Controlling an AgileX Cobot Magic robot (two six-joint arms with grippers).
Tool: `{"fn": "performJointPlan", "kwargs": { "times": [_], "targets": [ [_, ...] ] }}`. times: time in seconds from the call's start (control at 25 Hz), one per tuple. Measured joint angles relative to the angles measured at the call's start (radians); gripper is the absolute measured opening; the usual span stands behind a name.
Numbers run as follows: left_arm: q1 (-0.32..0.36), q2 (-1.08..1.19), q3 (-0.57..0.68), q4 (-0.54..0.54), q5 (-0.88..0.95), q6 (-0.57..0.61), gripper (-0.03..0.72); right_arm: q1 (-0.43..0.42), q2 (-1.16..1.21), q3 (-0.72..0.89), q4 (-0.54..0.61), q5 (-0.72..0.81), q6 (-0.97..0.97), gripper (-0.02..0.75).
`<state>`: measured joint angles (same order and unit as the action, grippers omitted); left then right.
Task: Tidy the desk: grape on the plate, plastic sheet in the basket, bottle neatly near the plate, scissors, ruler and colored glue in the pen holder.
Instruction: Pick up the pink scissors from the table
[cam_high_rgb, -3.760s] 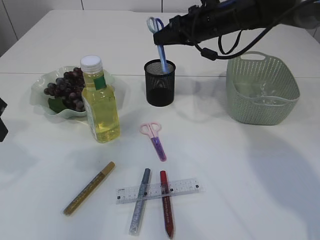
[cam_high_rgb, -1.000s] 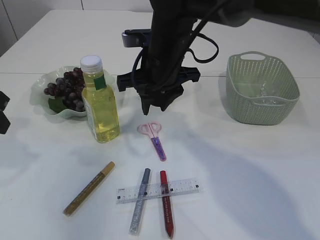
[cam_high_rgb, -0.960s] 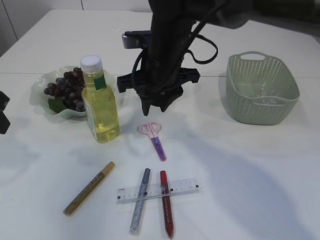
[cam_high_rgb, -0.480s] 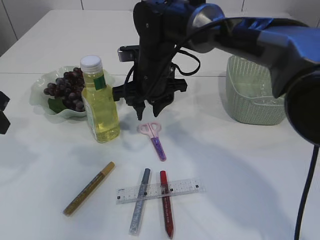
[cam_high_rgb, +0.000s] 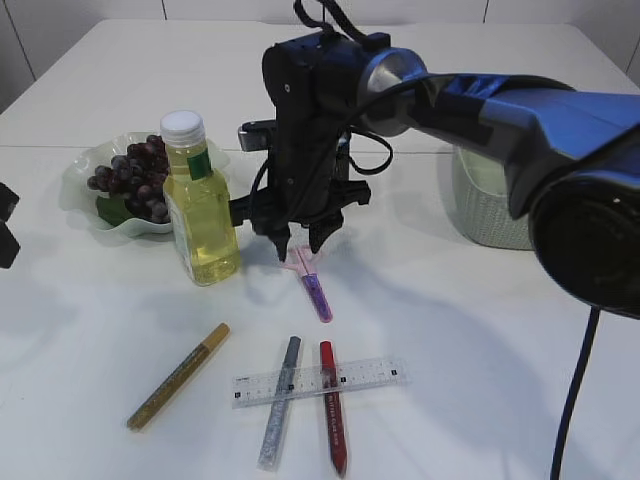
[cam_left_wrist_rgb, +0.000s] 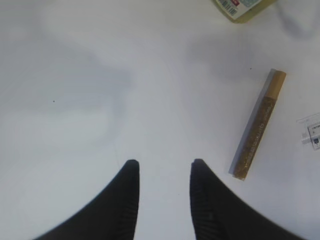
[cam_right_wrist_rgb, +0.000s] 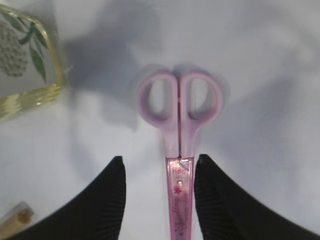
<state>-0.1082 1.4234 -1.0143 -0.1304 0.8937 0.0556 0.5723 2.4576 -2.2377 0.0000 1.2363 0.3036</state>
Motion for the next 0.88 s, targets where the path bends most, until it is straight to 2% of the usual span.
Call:
{"fn": "performJointPlan", "kwargs": {
  "times": [0.24,0.88],
  "targets": [
    [0.0,0.0,0.0,0.0,0.0,0.0,0.249,-0.002,0.019,0.0,-0.02,0.0,0.0,0.407],
    [0.0,0.0,0.0,0.0,-0.015,0.0,0.243,-0.002,0.055,0.0,-0.038,0.0,-0.025,0.41]
  ]
}}
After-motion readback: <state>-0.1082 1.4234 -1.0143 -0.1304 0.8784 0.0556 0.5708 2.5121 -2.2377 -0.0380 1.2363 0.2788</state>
